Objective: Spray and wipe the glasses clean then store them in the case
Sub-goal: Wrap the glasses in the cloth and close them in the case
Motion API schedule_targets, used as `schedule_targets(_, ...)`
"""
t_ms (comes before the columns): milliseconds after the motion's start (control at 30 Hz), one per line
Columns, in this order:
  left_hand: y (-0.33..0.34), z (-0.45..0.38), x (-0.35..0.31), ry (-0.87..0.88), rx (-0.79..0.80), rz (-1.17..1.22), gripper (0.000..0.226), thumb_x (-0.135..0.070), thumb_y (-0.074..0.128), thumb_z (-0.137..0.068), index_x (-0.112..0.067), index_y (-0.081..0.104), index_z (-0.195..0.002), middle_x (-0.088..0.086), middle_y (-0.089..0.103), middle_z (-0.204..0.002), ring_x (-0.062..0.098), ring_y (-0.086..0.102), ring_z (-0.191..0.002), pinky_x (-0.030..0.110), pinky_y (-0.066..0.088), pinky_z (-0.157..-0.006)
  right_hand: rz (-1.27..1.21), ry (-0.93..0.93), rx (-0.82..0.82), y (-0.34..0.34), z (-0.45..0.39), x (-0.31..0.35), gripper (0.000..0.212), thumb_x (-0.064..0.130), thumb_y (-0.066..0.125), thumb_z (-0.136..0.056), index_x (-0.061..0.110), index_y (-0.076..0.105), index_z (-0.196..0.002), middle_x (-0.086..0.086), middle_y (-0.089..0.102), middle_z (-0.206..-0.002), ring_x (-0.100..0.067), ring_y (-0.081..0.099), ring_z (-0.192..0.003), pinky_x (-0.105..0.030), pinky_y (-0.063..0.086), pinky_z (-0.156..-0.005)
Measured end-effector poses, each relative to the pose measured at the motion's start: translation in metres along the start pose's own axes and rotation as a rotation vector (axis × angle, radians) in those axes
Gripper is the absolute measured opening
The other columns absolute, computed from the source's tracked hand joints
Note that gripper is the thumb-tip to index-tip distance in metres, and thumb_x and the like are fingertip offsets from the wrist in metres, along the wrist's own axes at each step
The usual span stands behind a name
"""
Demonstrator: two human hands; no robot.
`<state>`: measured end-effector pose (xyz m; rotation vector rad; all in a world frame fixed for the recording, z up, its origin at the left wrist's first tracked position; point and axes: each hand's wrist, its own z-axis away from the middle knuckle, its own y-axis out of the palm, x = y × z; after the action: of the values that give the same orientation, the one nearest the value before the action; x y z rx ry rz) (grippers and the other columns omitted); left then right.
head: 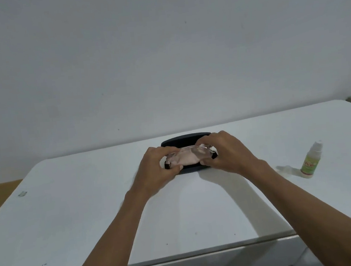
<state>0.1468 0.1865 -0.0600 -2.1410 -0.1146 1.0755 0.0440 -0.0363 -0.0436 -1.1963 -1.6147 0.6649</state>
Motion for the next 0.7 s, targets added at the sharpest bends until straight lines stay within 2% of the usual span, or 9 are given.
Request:
schedule_targets(100, 0.0, -0.001, -0.001, 0.013, 0.037, -0.031, 0.048, -0.024, 0.083, -0.075, -0.039, 0.068, -0.118, -0.031, 0.063, -0.101, 0.004, 0.051, -0.11, 0.016, 0.043, -0.088, -0.003, -0.003, 0.0, 0.006, -0.001, -0.008, 0.051, 0.042, 0.08, -0.071, 0.034, 0.065, -0.119, 0.008, 0.072, -0.108, -0.025, 0.056, -0.1, -0.039, 0.049, -0.085)
schedule_targets(200, -0.001, 0.0, 0.0, 0.071, 0.068, -0.087, 0.046, -0.027, 0.08, -0.079, -0.037, 0.066, -0.121, -0.025, 0.066, -0.107, 0.009, 0.05, -0.107, 0.018, 0.04, -0.087, -0.036, 0.03, 0.017, 0.007, 0.0, -0.009, 0.052, 0.038, 0.085, -0.074, 0.033, 0.066, -0.122, 0.009, 0.071, -0.111, -0.022, 0.049, -0.106, -0.037, 0.047, -0.085)
schedule_targets(433, 0.001, 0.004, 0.005, 0.054, 0.064, -0.102, 0.04, -0.033, 0.077, -0.083, -0.036, 0.067, -0.122, -0.026, 0.065, -0.114, 0.003, 0.05, -0.11, 0.015, 0.038, -0.09, -0.1, 0.083, 0.057, 0.01, 0.002, -0.01, 0.037, 0.032, 0.079, -0.084, 0.032, 0.07, -0.12, 0.011, 0.073, -0.108, -0.021, 0.048, -0.111, -0.038, 0.05, -0.088)
schedule_targets(533, 0.003, 0.005, 0.005, 0.063, 0.006, -0.118, 0.03, -0.025, 0.073, -0.091, -0.03, 0.07, -0.12, -0.022, 0.068, -0.112, 0.006, 0.052, -0.106, 0.01, 0.036, -0.089, -0.138, 0.107, 0.054, 0.011, 0.003, -0.01, 0.032, 0.031, 0.076, -0.087, 0.032, 0.072, -0.119, 0.013, 0.073, -0.111, -0.02, 0.05, -0.11, -0.037, 0.05, -0.088)
schedule_targets(633, 0.004, 0.001, 0.006, 0.051, -0.061, -0.153, 0.021, -0.016, 0.07, -0.094, -0.022, 0.076, -0.113, -0.012, 0.073, -0.106, 0.012, 0.054, -0.099, 0.008, 0.035, -0.084, -0.192, 0.141, 0.019, 0.012, 0.004, -0.01, 0.02, 0.027, 0.07, -0.093, 0.034, 0.075, -0.11, 0.014, 0.074, -0.106, -0.017, 0.05, -0.105, -0.034, 0.049, -0.085)
schedule_targets(700, 0.005, -0.001, 0.006, 0.033, -0.063, -0.176, 0.018, -0.013, 0.071, -0.093, -0.021, 0.079, -0.107, -0.009, 0.075, -0.104, 0.015, 0.055, -0.098, 0.007, 0.035, -0.083, -0.182, 0.156, 0.006, 0.014, 0.004, -0.009, 0.029, 0.014, 0.064, -0.092, 0.036, 0.077, -0.106, 0.015, 0.075, -0.103, -0.016, 0.05, -0.101, -0.034, 0.049, -0.083)
